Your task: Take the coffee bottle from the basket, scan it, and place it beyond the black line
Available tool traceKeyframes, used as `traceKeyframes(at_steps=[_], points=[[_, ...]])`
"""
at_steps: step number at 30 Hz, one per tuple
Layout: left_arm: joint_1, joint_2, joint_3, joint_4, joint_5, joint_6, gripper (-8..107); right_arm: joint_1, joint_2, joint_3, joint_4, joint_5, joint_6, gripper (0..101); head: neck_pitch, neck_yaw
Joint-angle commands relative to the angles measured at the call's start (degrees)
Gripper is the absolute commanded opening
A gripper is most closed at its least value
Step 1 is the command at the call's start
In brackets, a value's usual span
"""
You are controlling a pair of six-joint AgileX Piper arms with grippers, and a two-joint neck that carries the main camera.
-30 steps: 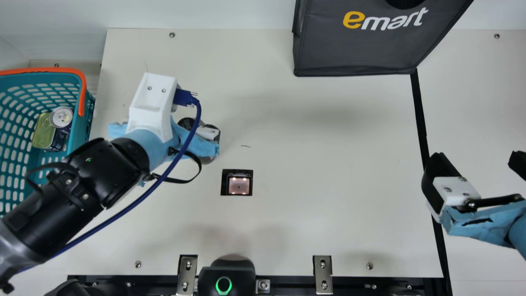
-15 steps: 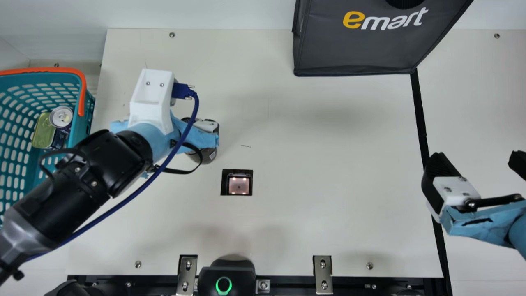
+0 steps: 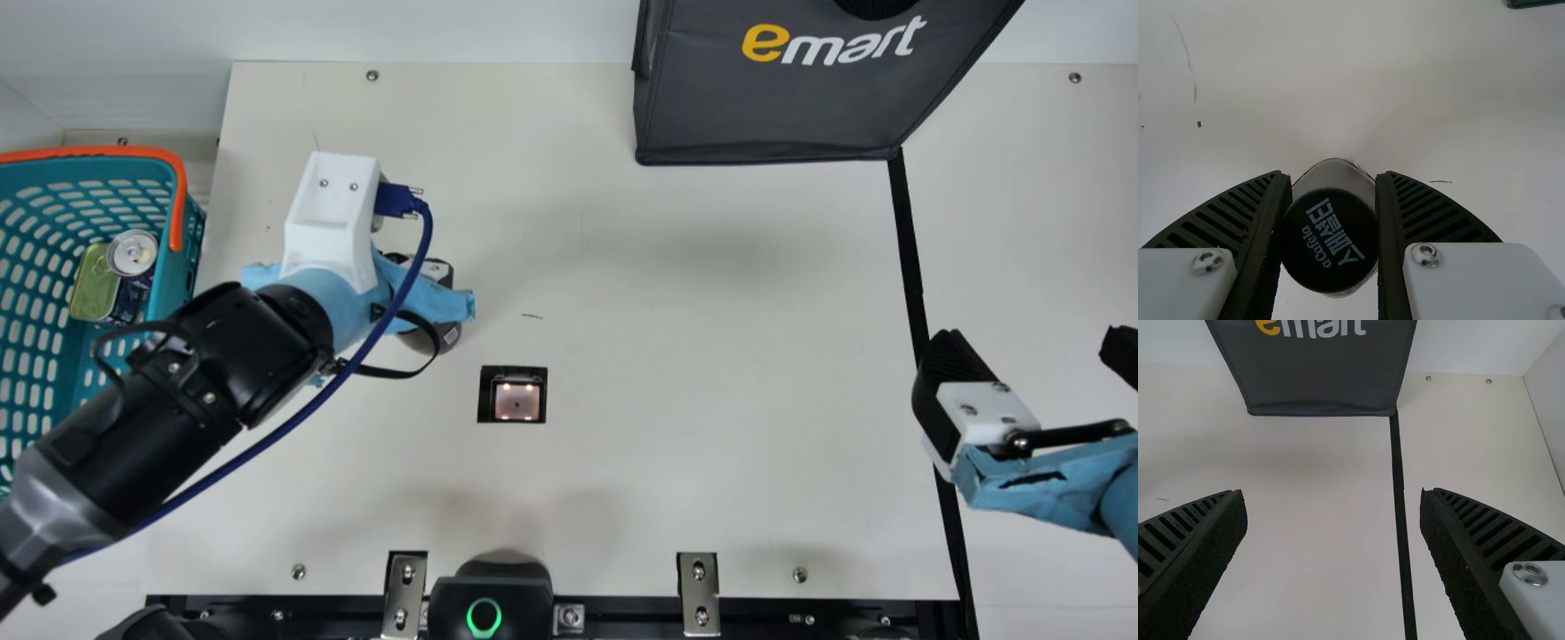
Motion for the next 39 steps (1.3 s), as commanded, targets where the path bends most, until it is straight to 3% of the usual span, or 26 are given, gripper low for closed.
traceKeyframes(at_steps=[1, 23, 39], points=[[-0.2, -0.3, 0.1, -0.1, 0.0, 0.5, 10, 0.0, 0.0, 0.0, 0.0, 0.0, 0.0, 91, -1.5, 0.1], [-5.4, -6.3, 2.5, -5.6, -3.6, 13.5, 10, 0.0, 0.0, 0.0, 0.0, 0.0, 0.0, 91, -1.5, 0.1], [-10.4, -11.0, 3.6, -11.7, -2.2, 25.5, 10, 0.0, 0.0, 0.0, 0.0, 0.0, 0.0, 91, -1.5, 0.1]])
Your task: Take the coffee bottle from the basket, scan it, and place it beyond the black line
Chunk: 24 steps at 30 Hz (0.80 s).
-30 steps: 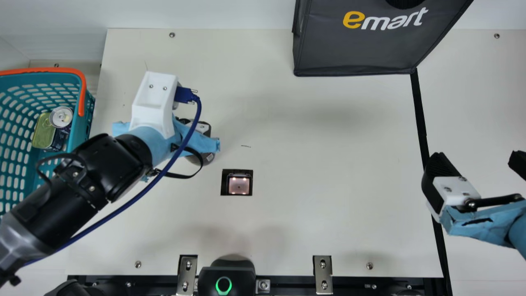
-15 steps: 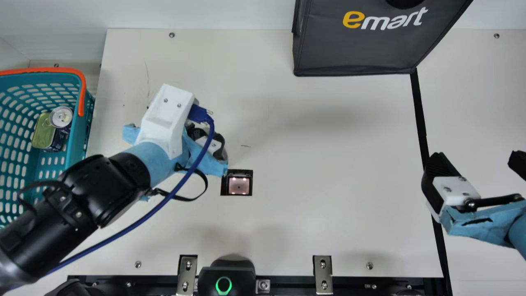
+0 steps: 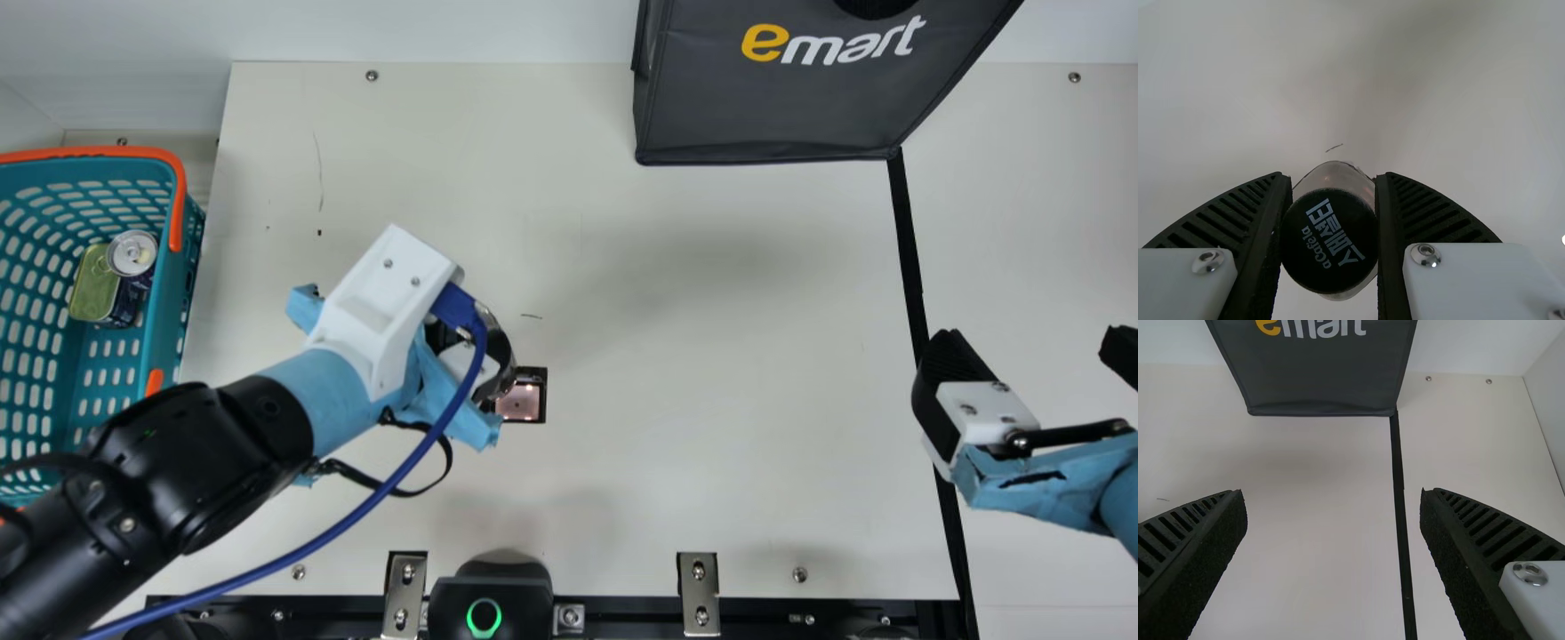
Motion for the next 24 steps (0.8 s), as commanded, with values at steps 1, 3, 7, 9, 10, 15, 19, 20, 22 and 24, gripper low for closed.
traceKeyframes(at_steps=[1, 3, 7, 9, 10, 15, 19, 20, 22, 24], points=[[-0.4, -0.5, 0.1, -0.7, 0.4, 1.8, 10, 0.0, 0.0, 0.0, 0.0, 0.0, 0.0, 91, -1.5, 0.1], [-0.8, -1.1, 0.2, -1.5, 0.9, 3.1, 10, 0.0, 0.0, 0.0, 0.0, 0.1, 0.0, 91, -1.5, 0.1], [-1.5, -2.3, 0.3, -2.7, 2.0, 5.3, 10, 0.0, 0.0, 0.0, 0.0, 0.0, 0.0, 91, -1.5, 0.1], [-1.8, -2.9, 0.2, -3.3, 2.6, 6.3, 10, 0.0, 0.0, 0.0, 0.0, 0.0, 0.0, 91, -1.5, 0.1], [-1.9, -3.2, 0.1, -3.6, 2.9, 6.7, 10, 0.0, 0.0, 0.0, 0.0, 0.0, 0.0, 91, -1.5, 0.1], [-2.6, -4.5, -0.1, -4.6, 4.2, 8.2, 10, 0.0, 0.0, 0.0, 0.0, 0.0, 0.0, 91, -1.5, 0.1], [-3.6, -5.6, -0.2, -4.9, 5.2, 8.4, 10, 0.0, 0.0, 0.0, 0.0, 0.0, 0.0, 91, -1.5, 0.1], [-3.8, -5.8, -0.3, -4.9, 5.4, 8.4, 10, 0.0, 0.0, 0.0, 0.0, 0.0, 0.0, 91, -1.5, 0.1], [-4.4, -6.3, -0.3, -4.9, 5.8, 8.2, 10, 0.0, 0.0, 0.0, 0.0, 0.0, 0.0, 91, -1.5, 0.1], [-5.1, -6.6, -0.3, -4.9, 6.1, 7.9, 10, 0.0, 0.0, 0.0, 0.0, 0.0, 0.0, 91, -1.5, 0.1]])
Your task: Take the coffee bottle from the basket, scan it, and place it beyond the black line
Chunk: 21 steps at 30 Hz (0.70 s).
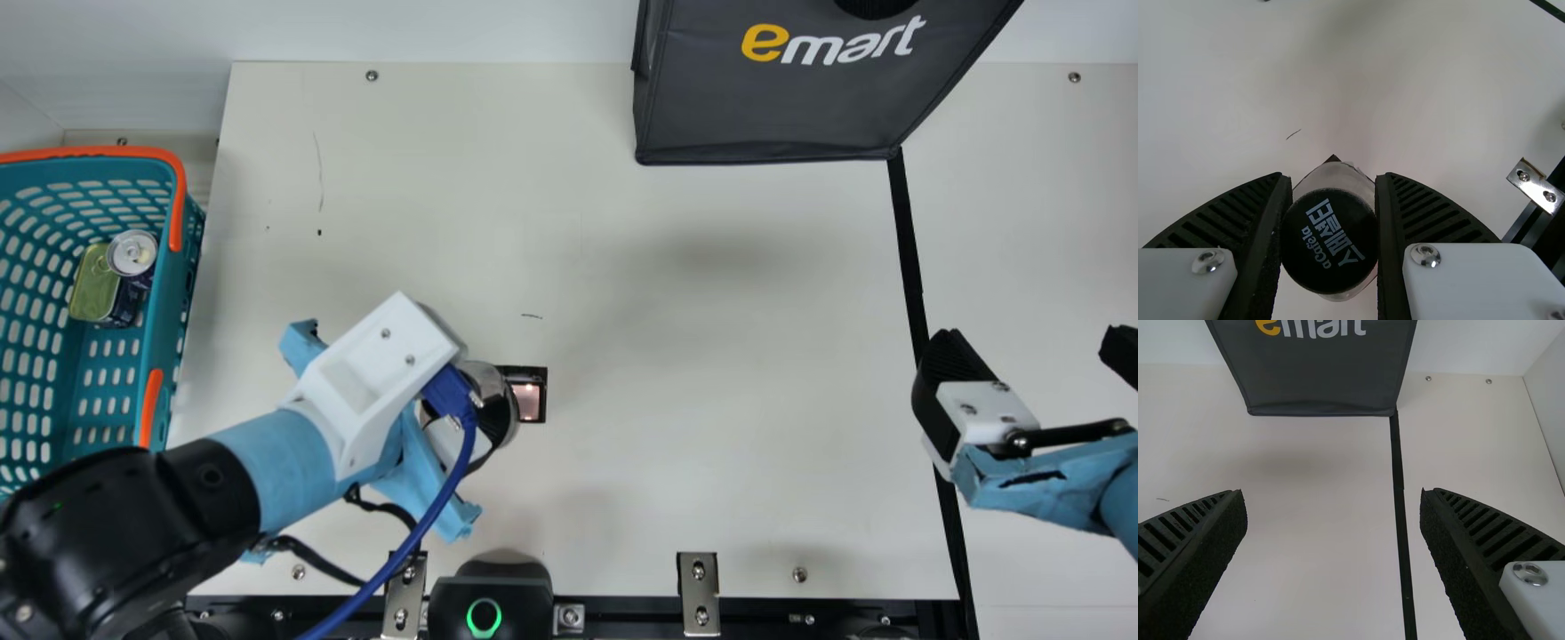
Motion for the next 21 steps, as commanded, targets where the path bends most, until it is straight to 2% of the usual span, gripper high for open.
traceKeyframes(at_steps=[1, 21], points=[[-0.6, -0.2, -0.1, 0.0, 0.2, -0.3, 10, 0.0, 0.0, 0.0, 0.0, 0.0, 0.0, 91, -1.5, 0.1], [-7.2, -2.4, 1.4, 1.6, 0.8, -5.1, 10, 0.0, 0.0, 0.0, 0.0, 0.0, 0.0, 91, -1.5, 0.1]])
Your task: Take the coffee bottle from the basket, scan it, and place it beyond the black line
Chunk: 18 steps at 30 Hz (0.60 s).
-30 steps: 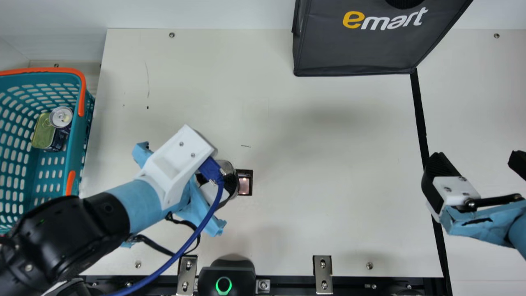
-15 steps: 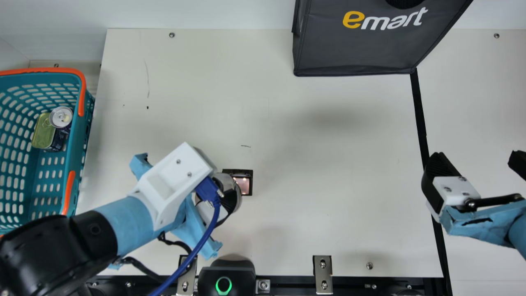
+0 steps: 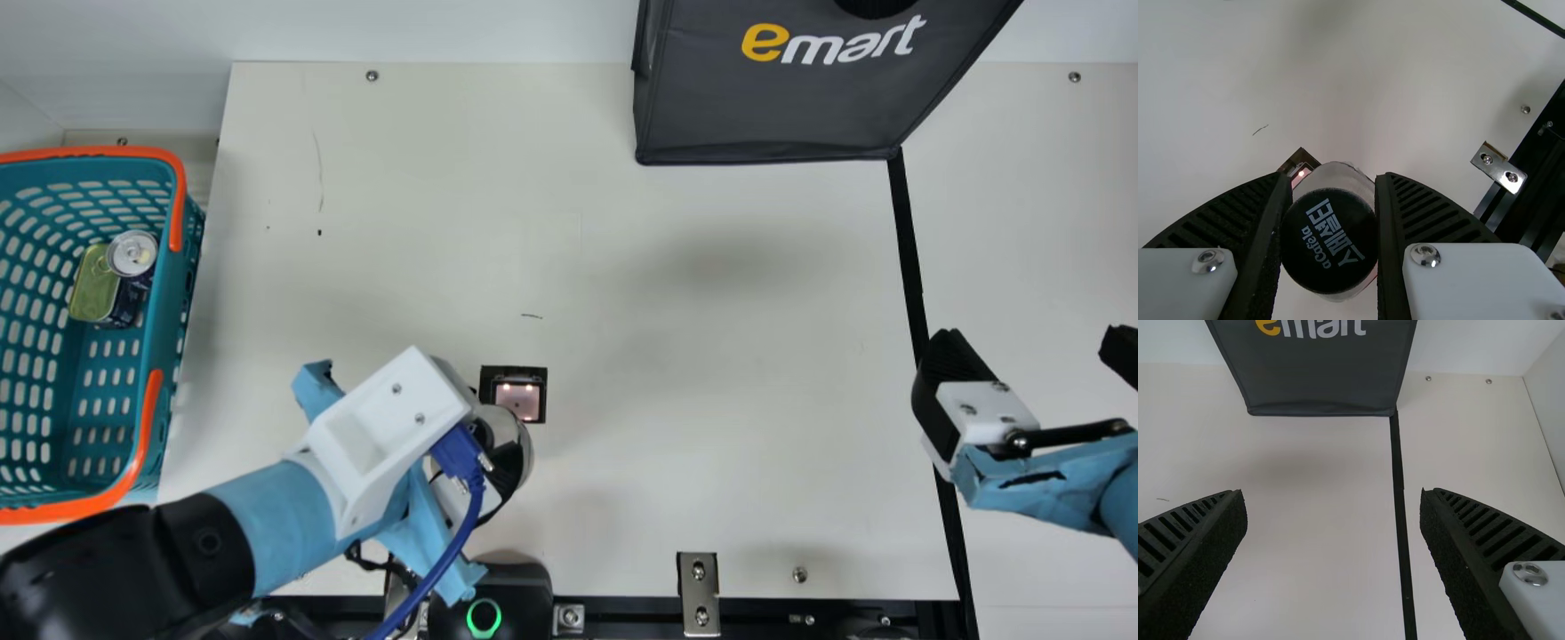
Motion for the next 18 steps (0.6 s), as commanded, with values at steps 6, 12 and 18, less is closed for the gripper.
traceKeyframes(at_steps=[6, 12, 18], points=[[-1.4, -0.6, 0.7, 0.6, -0.2, -1.4, 10, 0.0, 0.0, 0.0, 0.0, 0.0, 0.0, 91, -1.5, 0.1], [-2.0, -1.1, 1.9, 0.7, -0.9, -2.4, 10, 0.0, 0.0, 0.0, 0.0, 0.0, 0.0, 91, -1.5, 0.1], [-1.9, -1.2, 3.5, 0.8, -2.4, -2.8, 10, 0.0, 0.0, 0.0, 0.0, 0.0, 0.0, 91, -1.5, 0.1]])
